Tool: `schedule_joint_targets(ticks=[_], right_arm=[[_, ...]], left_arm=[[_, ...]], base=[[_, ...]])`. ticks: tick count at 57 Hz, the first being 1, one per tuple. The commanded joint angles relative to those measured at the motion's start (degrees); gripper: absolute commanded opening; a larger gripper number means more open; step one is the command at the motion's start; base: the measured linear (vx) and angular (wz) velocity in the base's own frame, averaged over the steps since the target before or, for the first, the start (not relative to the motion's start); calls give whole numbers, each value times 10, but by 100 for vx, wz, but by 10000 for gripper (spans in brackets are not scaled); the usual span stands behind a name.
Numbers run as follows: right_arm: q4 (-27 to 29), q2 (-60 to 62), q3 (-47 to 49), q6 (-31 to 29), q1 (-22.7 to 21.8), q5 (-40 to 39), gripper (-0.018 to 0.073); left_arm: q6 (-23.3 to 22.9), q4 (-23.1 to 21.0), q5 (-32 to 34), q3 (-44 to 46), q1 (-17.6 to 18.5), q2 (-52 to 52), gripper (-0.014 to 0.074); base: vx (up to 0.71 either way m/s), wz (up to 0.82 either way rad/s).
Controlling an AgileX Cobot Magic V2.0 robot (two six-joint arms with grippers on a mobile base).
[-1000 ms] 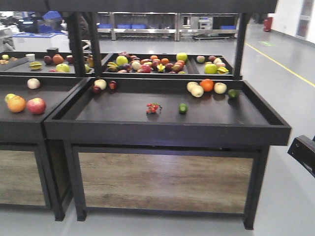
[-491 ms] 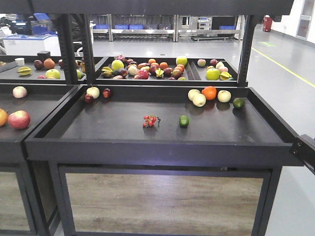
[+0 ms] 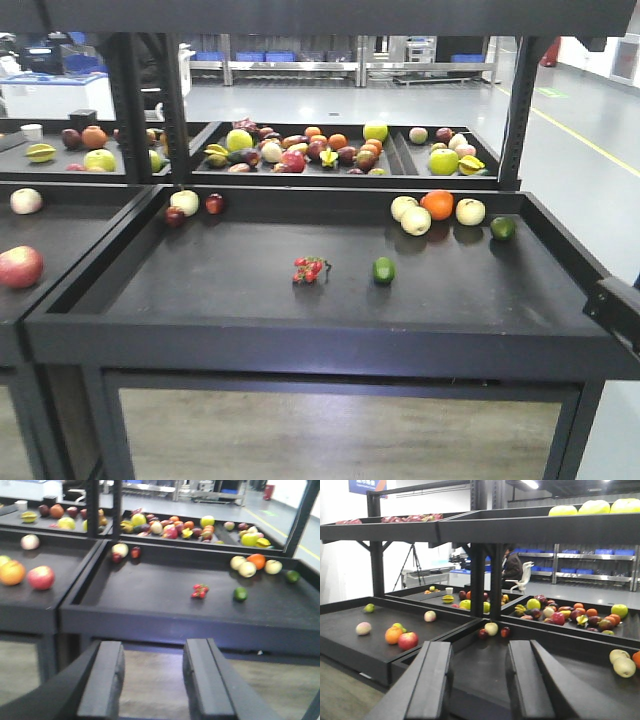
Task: Pick snacks and fruit into basket
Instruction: 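Drive toward the dark fruit display stand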
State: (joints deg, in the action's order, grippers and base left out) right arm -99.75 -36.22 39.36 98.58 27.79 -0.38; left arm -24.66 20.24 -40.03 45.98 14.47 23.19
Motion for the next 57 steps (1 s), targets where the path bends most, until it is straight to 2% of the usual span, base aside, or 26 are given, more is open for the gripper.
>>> schedule_joint_targets(ticks=[1, 57], right_arm=[[-22, -1, 19, -1, -3, 13, 329], [-22, -1, 19, 0, -3, 8, 329]], left_arm=[[-2, 10, 39, 19, -1, 4, 408], [-2, 11, 34, 19, -1, 4, 408]], base=[[27, -12], [32, -4]])
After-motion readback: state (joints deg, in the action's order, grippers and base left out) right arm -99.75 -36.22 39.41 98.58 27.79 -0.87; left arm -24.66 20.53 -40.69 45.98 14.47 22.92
